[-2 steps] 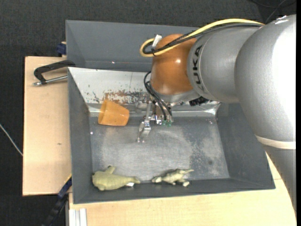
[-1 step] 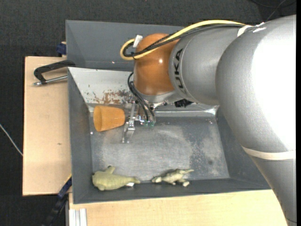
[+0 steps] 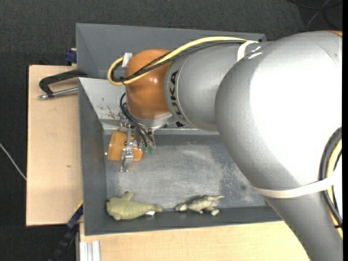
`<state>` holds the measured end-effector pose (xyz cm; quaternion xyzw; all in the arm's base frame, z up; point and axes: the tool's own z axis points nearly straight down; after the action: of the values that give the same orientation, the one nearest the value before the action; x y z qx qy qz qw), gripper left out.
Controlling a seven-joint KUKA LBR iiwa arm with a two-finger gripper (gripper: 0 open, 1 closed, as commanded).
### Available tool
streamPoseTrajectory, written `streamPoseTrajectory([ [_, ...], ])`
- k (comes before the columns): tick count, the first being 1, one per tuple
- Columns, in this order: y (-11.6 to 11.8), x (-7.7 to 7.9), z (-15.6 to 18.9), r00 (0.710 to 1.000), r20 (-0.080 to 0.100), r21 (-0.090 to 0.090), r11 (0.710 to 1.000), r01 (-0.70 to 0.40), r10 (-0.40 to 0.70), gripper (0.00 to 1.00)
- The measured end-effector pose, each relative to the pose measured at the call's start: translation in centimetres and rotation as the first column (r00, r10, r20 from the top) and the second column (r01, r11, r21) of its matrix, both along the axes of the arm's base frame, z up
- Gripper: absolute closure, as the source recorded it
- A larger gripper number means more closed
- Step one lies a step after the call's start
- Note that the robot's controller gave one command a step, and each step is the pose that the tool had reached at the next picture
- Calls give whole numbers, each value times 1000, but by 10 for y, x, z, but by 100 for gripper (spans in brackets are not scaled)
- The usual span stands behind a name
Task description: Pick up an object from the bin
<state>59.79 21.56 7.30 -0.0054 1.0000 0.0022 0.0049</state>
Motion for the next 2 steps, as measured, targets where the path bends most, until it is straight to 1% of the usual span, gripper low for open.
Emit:
streamPoseTrajectory([
  [1,1,1,2,1000,-3,-2,1000,-1,1,0],
  [2,1,2,3,1000,-5,-1,1000,-1,1,100],
])
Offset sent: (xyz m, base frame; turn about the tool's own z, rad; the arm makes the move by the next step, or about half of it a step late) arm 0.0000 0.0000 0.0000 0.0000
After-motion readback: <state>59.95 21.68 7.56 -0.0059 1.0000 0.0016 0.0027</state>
